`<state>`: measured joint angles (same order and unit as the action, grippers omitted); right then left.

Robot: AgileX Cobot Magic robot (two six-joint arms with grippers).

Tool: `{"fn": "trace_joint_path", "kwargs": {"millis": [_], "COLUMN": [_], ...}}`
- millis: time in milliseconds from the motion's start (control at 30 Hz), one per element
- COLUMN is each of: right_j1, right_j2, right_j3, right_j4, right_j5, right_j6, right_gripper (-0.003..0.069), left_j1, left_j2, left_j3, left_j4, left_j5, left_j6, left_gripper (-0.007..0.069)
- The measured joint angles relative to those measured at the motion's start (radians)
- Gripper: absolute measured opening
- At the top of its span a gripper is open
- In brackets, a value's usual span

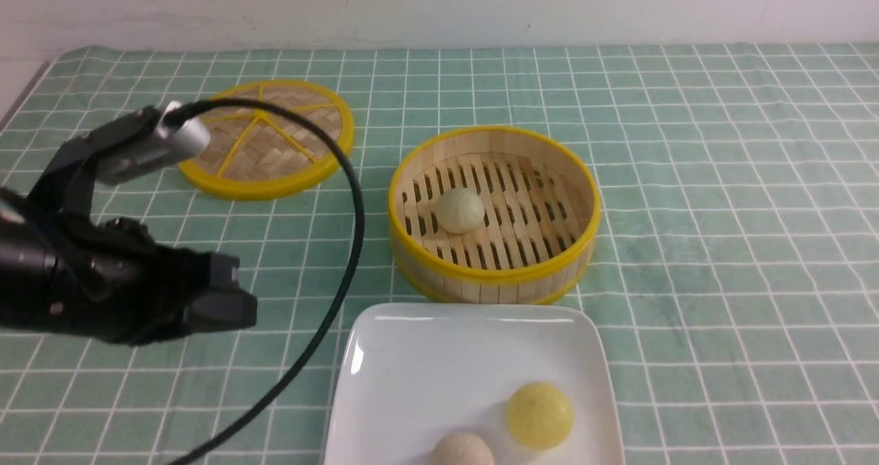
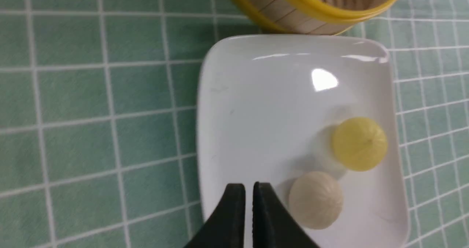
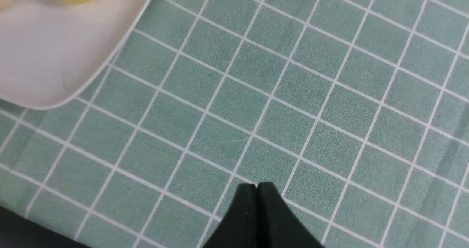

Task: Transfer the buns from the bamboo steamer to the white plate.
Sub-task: 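Reach into the bamboo steamer and grasp a bun with the left gripper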

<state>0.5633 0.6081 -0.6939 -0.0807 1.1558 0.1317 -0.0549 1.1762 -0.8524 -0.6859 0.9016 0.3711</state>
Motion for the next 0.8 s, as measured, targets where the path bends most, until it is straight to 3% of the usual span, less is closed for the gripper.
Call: {"fn": "trace_joint_path", "kwargs": {"millis": [100, 233, 433, 633, 800], "right_j1": [0.000, 0.000, 0.000, 0.000, 0.000], "right_j2": [-0.109, -0.223, -0.292, -0.297, -0.297], "right_j3": [0.115, 0.190, 0.194, 0.195, 0.225], "right_j4": [-0.024, -0.036, -0.058, -0.061, -0.062], "right_j5": [-0.076, -0.143, -0.202, -0.203, -0.221], "right_j6": [0.000, 0.000, 0.000, 0.000, 0.000], "right_gripper": [-0.0014, -0.0013, -0.0008, -0.0006, -0.0001], "left_j1": [-0.044, -0.180, -0.337, -0.437, -0.484], "left_j2": [0.111, 0.269, 0.487, 0.669, 0.799], "left_j3": [-0.112, -0.259, -0.471, -0.700, -0.876], "left_j4": [-0.025, -0.026, 0.068, 0.284, 0.448], "left_j5": [0.031, 0.032, -0.037, -0.064, -0.064], "left_j6": [0.013, -0.006, -0.176, -0.339, -0.389], "left_gripper": [0.0011, 0.0001, 0.0007, 0.0113, 0.0306]}}
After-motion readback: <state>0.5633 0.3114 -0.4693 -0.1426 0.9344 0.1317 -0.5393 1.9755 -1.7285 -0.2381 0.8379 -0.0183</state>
